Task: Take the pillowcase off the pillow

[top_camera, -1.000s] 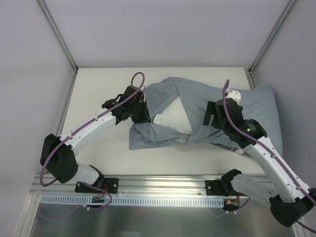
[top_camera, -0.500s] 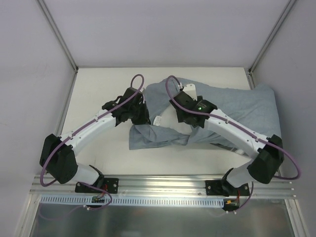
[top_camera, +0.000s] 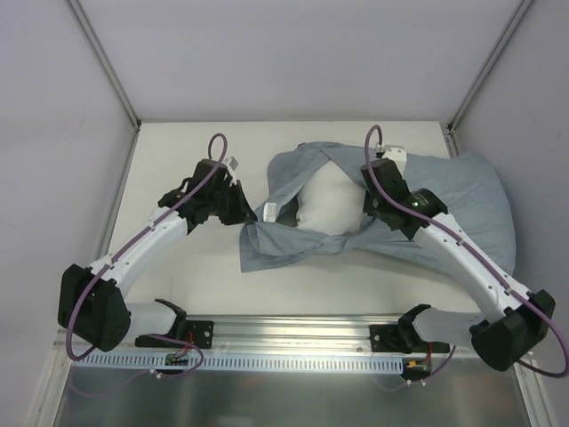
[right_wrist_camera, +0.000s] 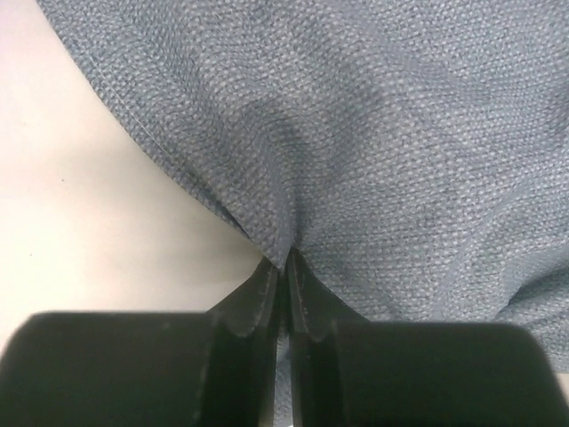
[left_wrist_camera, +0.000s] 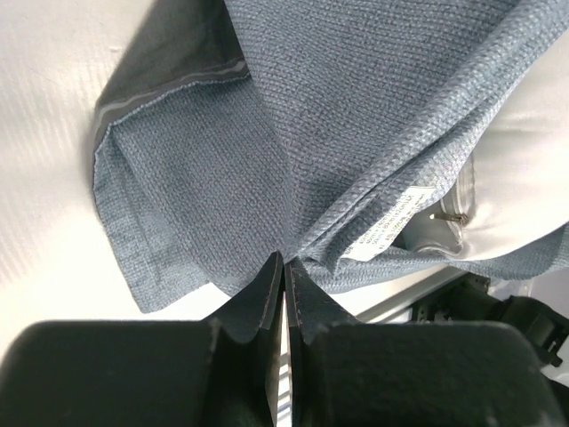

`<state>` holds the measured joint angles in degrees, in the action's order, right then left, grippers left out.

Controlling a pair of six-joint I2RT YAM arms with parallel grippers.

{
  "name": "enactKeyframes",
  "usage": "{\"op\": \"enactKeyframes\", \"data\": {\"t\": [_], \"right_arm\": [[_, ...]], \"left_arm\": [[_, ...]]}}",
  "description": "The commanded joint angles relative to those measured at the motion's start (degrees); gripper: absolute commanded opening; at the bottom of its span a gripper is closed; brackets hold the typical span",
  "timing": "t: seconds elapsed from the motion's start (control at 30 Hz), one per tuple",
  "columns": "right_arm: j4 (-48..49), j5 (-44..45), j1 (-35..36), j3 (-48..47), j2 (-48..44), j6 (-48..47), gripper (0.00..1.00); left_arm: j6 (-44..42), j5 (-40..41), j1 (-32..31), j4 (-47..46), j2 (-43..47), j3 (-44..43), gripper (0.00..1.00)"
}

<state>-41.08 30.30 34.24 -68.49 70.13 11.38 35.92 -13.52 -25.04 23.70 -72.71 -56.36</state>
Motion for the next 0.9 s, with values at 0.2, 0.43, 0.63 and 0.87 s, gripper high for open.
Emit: {"op": "enactKeyframes", "data": {"t": [0.2,0.43,0.63,0.87], "right_arm": [[-3.6,1.1,-3.4,7.1,-13.6,0.1,0.18],[-8.1,0.8,-3.7,3.4,-11.6,1.3,0.34],[-5.4,5.5,13.0,-5.2,-5.6,1.6,0.7],[-4.3,5.9,22.8,-14.9,13.4,1.3,0.89]], "left_arm": [[0.6,0.3,1.3,-2.6,-7.0,2.7,0.0],[2.3,-0.1,-4.0,-5.5,-13.3,3.2,0.0],[2.9,-0.1,-4.7,-6.2,-12.5,2.4,0.0],[3.8,0.0,-4.6,-6.2,-7.2,4.0,0.0]]}}
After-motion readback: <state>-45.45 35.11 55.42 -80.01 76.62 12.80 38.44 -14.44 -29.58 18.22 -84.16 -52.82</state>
